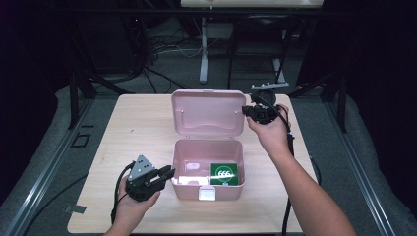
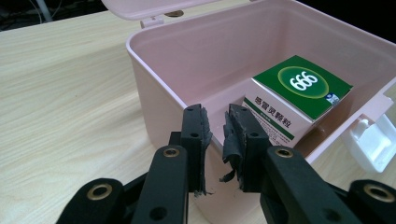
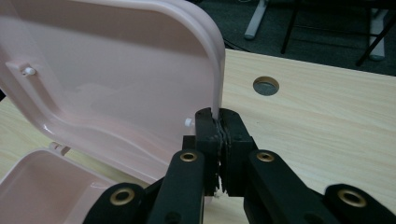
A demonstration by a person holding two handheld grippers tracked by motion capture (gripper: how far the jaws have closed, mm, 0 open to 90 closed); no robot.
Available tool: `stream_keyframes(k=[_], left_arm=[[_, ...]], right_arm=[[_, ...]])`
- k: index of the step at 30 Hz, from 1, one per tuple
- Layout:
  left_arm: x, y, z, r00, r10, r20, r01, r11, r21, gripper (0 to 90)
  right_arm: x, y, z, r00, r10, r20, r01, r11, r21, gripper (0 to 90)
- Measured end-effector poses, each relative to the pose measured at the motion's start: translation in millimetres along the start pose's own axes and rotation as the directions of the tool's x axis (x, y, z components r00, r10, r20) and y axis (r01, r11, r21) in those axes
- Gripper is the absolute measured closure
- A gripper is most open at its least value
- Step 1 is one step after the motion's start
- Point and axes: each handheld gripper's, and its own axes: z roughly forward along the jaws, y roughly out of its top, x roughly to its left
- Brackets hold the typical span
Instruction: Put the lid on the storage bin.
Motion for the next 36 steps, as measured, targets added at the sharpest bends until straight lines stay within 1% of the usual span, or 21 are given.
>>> stream_keyframes(k=[1, 3, 5, 8, 12, 16, 21, 24, 25, 27, 31, 33, 36], left_arm=[[0.0, 0.0, 0.0, 1.0, 0.0, 0.0, 0.0, 1.0, 0.0, 76.9], [0.4, 0.0, 0.0, 1.0, 0.0, 0.002, 0.0, 1.0, 0.0, 76.8], [0.6, -0.1, 0.0, 1.0, -0.001, 0.003, 0.001, 1.0, -0.001, 76.8], [0.5, -0.2, -0.1, 1.0, 0.0, 0.002, 0.0, 1.0, -0.001, 76.8], [0.4, -0.2, -0.1, 1.0, 0.0, 0.002, 0.0, 1.0, -0.001, 76.9], [0.5, -0.1, 0.0, 1.0, -0.001, 0.002, 0.001, 1.0, -0.001, 76.9], [0.4, -0.2, 0.0, 1.0, -0.001, 0.0, 0.001, 1.0, -0.001, 76.9], [0.3, -0.2, 0.1, 1.0, -0.001, 0.0, 0.001, 1.0, -0.002, 76.8], [0.3, -0.2, 0.1, 1.0, -0.001, 0.0, 0.001, 1.0, -0.002, 76.8], [0.1, -0.3, 0.0, 1.0, 0.001, -0.002, -0.001, 1.0, -0.002, 76.8], [0.4, -0.1, 0.0, 1.0, 0.0, -0.001, 0.0, 1.0, 0.0, 76.8], [0.4, -0.1, 0.0, 1.0, -0.001, 0.0, 0.001, 1.0, -0.001, 76.8], [0.5, -0.2, -0.1, 1.0, -0.002, 0.0, 0.002, 1.0, 0.0, 76.8]], right_arm=[[0.4, -2.9, -2.8, 1.0, -0.008, -0.003, 0.008, 1.0, -0.01, 87.4], [0.6, -4.4, -4.3, 0.9999, -0.011, -0.005, 0.011, 1.0, -0.013, 87.5], [2.2, -8.8, -7.8, 0.9998, -0.017, -0.007, 0.017, 0.999, -0.035, 87.5], [3.2, -11.6, -10.5, 0.9997, -0.024, -0.007, 0.024, 0.999, -0.044, 87.5], [6.4, -18.4, -15.9, 0.999, -0.045, 0.001, 0.045, 0.997, -0.067, 87.5], [9.0, -26.4, -21.9, 0.998, -0.063, 0.003, 0.064, 0.994, -0.09, 87.4], [13.8, -38.4, -29.9, 0.9947, -0.102, 0.015, 0.103, 0.987, -0.124, 87.3], [14.6, -40.8, -32.9, 0.9939, -0.11, 0.011, 0.11, 0.987, -0.119, 87.1], [14.8, -41.9, -34.4, 0.9939, -0.11, 0.003, 0.109, 0.987, -0.119, 86.9], [15.4, -45.2, -35.8, 0.9935, -0.114, 0.005, 0.113, 0.986, -0.121, 86.9], [13.7, -54.0, -40.7, 0.9958, -0.087, -0.027, 0.083, 0.987, -0.134, 85.9], [14.0, -55.6, -42.2, 0.9958, -0.087, -0.028, 0.083, 0.988, -0.133, 85.8], [14.7, -63.0, -44.3, 0.9965, -0.078, -0.031, 0.072, 0.985, -0.156, 85.7]])
